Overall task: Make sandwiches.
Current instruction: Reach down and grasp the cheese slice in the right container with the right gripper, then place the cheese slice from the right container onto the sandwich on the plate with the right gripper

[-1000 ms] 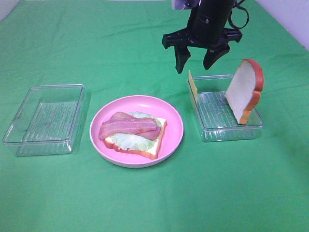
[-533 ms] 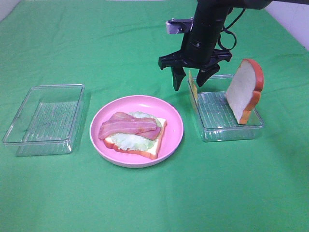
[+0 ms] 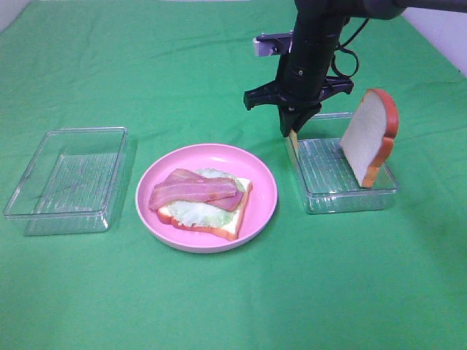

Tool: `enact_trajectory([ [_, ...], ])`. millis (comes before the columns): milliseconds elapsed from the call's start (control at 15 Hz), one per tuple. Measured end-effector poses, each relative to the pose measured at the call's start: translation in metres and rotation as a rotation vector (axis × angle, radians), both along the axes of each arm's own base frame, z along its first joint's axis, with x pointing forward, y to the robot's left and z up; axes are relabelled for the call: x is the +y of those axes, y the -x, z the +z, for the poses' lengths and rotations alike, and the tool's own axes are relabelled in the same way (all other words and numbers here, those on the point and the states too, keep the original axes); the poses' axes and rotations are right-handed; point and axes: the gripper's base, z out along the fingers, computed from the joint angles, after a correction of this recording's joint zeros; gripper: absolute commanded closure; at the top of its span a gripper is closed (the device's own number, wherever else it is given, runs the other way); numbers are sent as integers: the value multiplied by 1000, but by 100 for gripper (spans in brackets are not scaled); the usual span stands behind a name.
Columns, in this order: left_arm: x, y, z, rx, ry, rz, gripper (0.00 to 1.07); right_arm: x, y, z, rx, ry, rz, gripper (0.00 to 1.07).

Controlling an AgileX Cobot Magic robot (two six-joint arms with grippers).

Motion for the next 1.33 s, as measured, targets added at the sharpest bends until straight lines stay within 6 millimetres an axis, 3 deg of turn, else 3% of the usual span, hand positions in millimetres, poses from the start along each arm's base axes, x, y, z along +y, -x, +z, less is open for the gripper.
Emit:
enact_trajectory([
  [267, 0, 0, 0, 0, 0, 0, 27, 0, 0, 3, -9, -3, -1, 107],
  [600, 0, 0, 0, 0, 0, 0, 27, 1, 10, 52, -73, -84, 7, 107],
  [867, 0, 0, 0, 0, 0, 0, 27, 19, 31, 70, 74, -314, 150, 107],
  [1067, 0, 0, 0, 0, 0, 0, 27, 44, 41, 61, 195, -512, 252, 107],
  [1333, 0, 0, 0, 0, 0, 0, 27, 79, 57, 38, 274, -529, 309, 107],
])
